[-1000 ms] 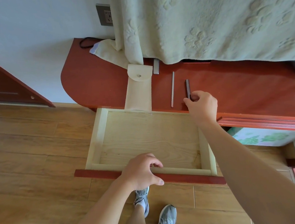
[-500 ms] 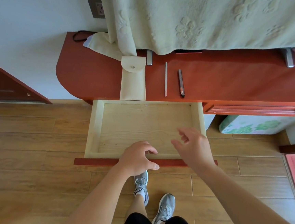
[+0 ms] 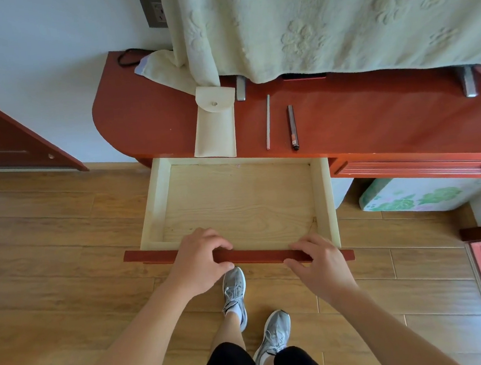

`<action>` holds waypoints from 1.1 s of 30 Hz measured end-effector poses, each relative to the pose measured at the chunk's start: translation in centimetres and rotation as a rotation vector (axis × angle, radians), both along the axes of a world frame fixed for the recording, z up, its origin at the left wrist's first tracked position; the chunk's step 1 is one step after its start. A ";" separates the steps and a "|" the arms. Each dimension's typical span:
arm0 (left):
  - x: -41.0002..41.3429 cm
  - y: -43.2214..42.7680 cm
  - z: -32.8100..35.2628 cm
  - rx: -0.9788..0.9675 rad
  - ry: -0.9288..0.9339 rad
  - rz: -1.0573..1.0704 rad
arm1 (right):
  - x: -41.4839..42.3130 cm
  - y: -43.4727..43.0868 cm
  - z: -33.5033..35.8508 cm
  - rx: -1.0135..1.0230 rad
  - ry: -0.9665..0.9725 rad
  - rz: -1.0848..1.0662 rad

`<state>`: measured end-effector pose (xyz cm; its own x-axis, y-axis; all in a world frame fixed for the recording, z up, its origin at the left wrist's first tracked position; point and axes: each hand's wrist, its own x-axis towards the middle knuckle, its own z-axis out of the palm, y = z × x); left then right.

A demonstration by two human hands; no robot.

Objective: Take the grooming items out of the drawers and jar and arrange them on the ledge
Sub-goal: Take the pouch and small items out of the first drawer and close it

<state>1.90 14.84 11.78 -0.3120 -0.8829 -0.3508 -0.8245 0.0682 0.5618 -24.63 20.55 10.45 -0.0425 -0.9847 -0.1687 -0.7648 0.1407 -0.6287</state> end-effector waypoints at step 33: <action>2.0 -8.3 0.6 -0.139 -0.191 0.144 | -1.4 -9.5 2.3 0.129 0.312 0.022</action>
